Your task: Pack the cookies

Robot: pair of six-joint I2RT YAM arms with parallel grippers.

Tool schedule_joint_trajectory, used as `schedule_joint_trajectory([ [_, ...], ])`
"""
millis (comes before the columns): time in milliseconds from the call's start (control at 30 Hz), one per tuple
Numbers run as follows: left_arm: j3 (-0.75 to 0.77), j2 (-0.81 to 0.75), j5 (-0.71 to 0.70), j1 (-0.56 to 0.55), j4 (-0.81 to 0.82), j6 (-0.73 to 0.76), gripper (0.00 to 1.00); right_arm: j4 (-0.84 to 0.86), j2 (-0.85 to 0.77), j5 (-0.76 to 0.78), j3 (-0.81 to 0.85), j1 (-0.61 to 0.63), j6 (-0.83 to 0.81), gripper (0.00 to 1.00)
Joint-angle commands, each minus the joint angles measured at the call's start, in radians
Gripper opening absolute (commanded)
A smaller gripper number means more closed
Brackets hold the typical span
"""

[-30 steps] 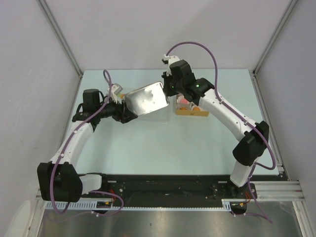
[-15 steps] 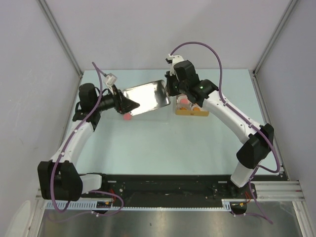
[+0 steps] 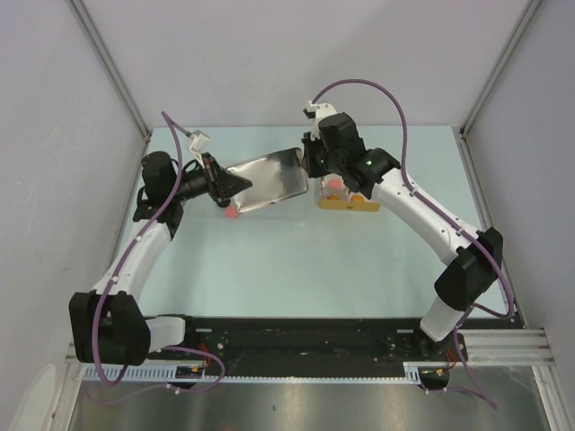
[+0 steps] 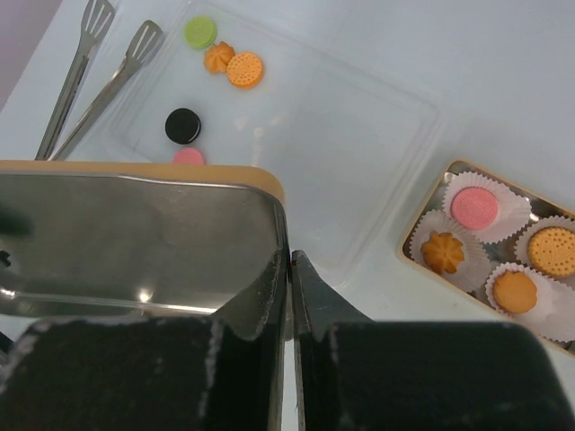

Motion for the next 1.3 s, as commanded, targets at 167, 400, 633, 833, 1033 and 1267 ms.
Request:
schedule_joint_trajectory([
  [167, 0.046, 0.004, -0.078, -0.012, -0.039, 0.107, 0.05, 0.053, -0.075, -0.037, -0.001, 0.018, -0.014, 0.28],
  [400, 0.139, -0.016, -0.202, -0.050, -0.153, 0.288, 0.00, 0.046, -0.147, -0.126, -0.013, -0.018, -0.008, 0.55],
  [633, 0.250, -0.068, -0.403, -0.138, -0.318, 0.561, 0.00, 0.043, -0.211, -0.325, -0.007, -0.171, 0.070, 0.62],
  [833, 0.391, -0.081, -0.822, -0.329, -0.498, 0.854, 0.00, 0.061, -0.222, -0.497, -0.012, -0.355, 0.150, 0.65],
  [1033, 0.484, -0.045, -1.176, -0.510, -0.543, 1.001, 0.00, 0.122, -0.257, -0.565, -0.075, -0.393, 0.201, 0.68],
  [1267, 0.360, -0.085, -1.369, -0.696, -0.344, 1.263, 0.00, 0.188, -0.248, -0.742, -0.105, -0.485, 0.312, 0.71],
])
